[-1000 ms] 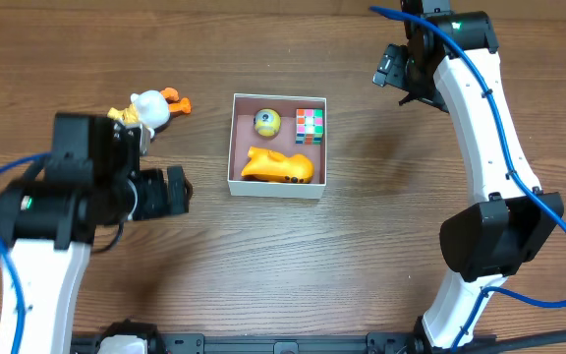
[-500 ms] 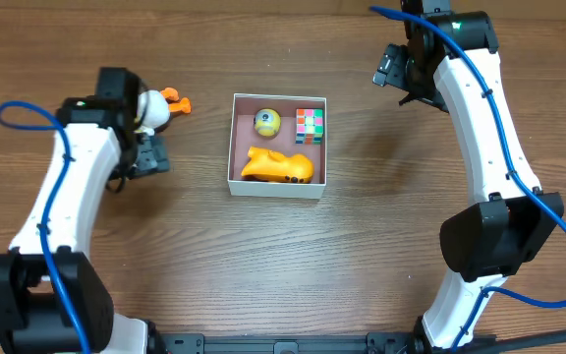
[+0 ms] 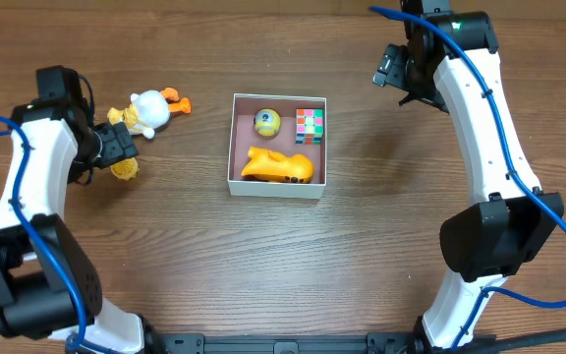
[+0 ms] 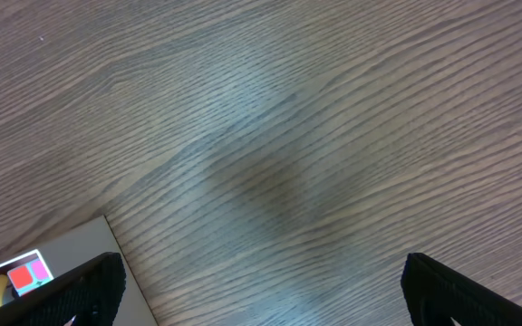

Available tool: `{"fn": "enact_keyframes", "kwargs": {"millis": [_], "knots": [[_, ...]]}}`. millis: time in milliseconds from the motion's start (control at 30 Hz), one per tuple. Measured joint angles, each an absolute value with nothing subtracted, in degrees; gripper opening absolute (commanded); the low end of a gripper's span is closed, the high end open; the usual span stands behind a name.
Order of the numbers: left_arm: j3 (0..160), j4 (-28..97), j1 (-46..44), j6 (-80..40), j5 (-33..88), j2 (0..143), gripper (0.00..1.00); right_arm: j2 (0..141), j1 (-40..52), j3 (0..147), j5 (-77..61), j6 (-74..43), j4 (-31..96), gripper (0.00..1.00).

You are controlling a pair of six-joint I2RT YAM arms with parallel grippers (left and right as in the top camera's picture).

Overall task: Pack container
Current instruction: 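Raise the left gripper and move it over the yellow coin toy, then lower the left gripper and close it on the coin toy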

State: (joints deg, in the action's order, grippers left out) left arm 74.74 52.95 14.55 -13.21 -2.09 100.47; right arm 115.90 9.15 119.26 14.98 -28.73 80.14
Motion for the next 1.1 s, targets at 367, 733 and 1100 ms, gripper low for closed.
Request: {"fn": "enact_keyframes", "kwargs": {"millis": [367, 733, 1100], "knots": [[74.7, 51.8, 14.2, -12.9, -1.1, 107.1, 0.99, 115.9, 9.1, 119.3, 15.0, -28.7, 80.2, 1.0], [74.7, 47.7, 11.1, -11.5, -0.8, 109.3, 0.92, 115.9, 9.1, 119.3, 15.0, -28.7, 80.1, 1.0], [74.7, 48.2, 10.9, -11.4, -0.8, 111.6, 0.88, 115.9, 9.1, 119.3, 15.0, -28.7, 80.2, 1.0]]}}
